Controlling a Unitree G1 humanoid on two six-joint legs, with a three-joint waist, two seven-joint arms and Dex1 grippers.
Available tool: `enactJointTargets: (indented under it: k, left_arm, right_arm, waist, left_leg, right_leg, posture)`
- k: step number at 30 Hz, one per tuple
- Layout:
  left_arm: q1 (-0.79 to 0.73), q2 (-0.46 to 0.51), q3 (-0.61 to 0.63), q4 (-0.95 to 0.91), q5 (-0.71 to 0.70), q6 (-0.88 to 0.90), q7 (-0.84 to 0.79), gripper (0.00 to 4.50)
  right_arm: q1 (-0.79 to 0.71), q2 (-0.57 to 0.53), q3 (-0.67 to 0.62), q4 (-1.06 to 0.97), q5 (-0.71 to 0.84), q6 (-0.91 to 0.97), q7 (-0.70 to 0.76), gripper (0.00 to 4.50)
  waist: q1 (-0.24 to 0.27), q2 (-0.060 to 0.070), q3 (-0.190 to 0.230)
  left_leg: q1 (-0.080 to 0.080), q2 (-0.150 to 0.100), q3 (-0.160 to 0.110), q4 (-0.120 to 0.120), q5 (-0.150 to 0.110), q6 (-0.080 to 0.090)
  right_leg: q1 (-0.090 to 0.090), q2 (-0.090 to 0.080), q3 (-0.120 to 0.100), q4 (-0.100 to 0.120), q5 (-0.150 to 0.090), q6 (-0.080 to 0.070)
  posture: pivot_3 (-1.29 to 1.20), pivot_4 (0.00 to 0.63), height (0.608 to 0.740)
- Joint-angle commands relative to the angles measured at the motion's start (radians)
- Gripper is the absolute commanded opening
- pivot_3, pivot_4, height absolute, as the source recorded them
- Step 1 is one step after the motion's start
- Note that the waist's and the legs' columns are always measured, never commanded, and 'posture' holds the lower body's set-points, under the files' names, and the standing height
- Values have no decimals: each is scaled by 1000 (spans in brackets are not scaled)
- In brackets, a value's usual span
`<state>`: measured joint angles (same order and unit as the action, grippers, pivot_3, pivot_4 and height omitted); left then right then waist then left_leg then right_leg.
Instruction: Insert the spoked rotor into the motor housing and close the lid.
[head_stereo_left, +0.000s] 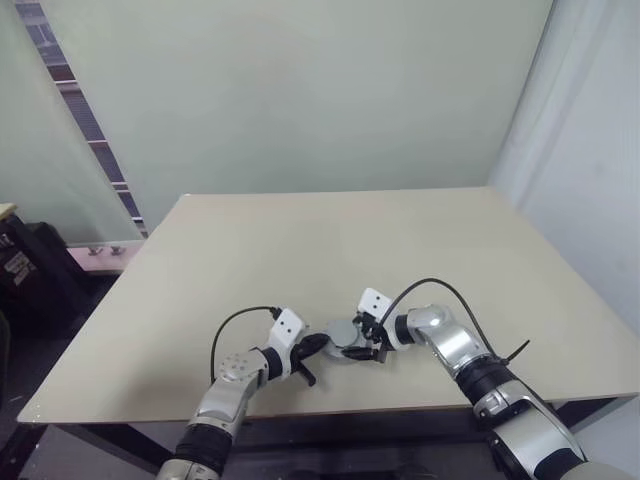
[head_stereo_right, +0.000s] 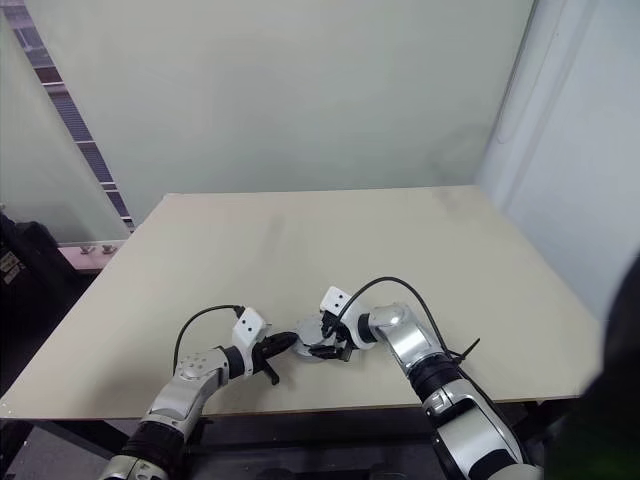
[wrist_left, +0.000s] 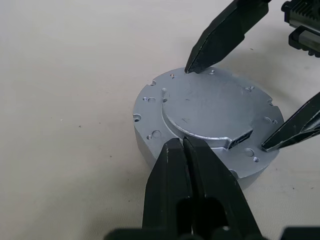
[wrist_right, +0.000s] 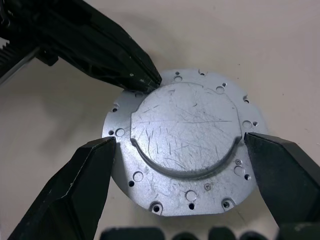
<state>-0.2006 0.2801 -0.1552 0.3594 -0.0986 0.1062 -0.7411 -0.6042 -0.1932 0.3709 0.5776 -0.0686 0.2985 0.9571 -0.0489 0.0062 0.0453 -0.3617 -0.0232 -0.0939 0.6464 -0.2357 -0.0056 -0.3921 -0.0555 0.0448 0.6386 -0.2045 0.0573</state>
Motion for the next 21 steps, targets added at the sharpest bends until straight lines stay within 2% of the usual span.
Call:
enactJointTargets:
  k: [1,8,15,21]
  left_arm:
    - [-1,-5,-41,6,20,18,-19,0]
    - [-5,-7,-45,9,24,19,-25,0]
    - [-8,-13,-48,9,26,19,-30,0]
    - [-7,-20,-51,9,26,18,-34,0]
  right_arm:
    - [-14,3,-45,-42,40,11,-5,4477]
    - [-16,13,-119,-72,108,90,-40,4477]
    - [-65,56,-377,-46,318,498,-178,4477]
    - [-111,55,-590,83,445,812,-327,4477]
  waist:
    - [0,0,0]
    - [0,0,0]
    - [2,0,0]
    - [2,1,0]
  left_leg:
    - [0,0,0,0,0,0]
    - [0,0,0,0,-1,-2]
    - [-1,0,-1,0,-1,-2]
    - [-1,0,-1,-1,-1,-2]
  right_leg:
    - [0,0,0,0,0,0]
    - [0,0,0,0,0,0]
    - [-1,0,0,0,0,0]
    - [-1,0,0,-1,0,0]
  posture:
    - [0,0,740]
    - [0,0,740]
    - [0,0,740]
    - [0,0,740]
